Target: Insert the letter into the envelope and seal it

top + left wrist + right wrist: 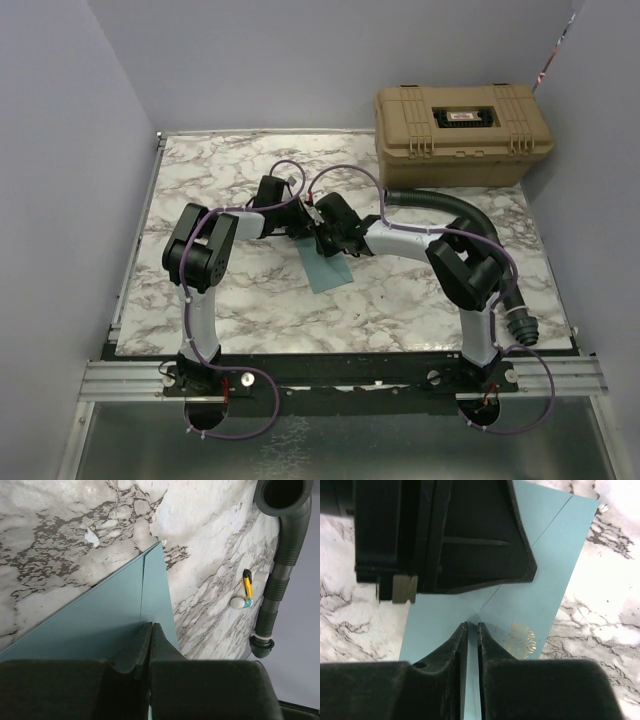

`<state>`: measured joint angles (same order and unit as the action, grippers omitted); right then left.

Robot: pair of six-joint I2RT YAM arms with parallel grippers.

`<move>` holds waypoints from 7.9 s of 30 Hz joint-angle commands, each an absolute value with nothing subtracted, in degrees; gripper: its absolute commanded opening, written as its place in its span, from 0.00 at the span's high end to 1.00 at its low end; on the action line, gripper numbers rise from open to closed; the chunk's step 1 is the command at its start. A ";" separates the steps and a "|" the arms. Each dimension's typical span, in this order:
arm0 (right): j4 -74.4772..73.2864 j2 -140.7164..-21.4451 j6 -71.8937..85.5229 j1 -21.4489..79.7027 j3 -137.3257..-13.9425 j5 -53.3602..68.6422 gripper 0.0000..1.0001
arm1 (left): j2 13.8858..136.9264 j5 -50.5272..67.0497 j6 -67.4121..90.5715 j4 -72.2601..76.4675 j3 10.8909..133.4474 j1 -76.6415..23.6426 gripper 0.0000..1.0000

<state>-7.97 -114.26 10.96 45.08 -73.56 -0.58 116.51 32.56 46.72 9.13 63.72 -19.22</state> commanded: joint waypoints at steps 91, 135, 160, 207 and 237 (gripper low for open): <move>-25.57 -122.80 19.42 43.20 -87.21 -2.26 0.84 | 123.04 31.80 39.90 0.62 64.84 -17.63 1.00; -37.53 -115.56 18.06 45.88 -64.80 -7.90 0.92 | 125.03 30.41 38.58 -1.80 66.59 -17.50 1.00; -32.24 -86.09 26.72 29.14 -61.07 -7.69 0.62 | 112.05 34.52 36.53 -6.61 72.30 -17.66 0.50; -23.58 -91.68 10.97 22.59 -62.54 14.19 0.99 | 84.85 17.81 31.89 0.19 63.54 -17.23 0.01; 12.04 -78.70 30.59 22.58 -62.88 53.34 0.99 | 83.20 35.25 47.51 36.21 62.91 -29.05 0.40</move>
<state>13.87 -78.13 33.74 22.33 -60.86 50.09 83.24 32.86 46.28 33.54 60.42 -30.00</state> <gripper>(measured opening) 0.104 0.591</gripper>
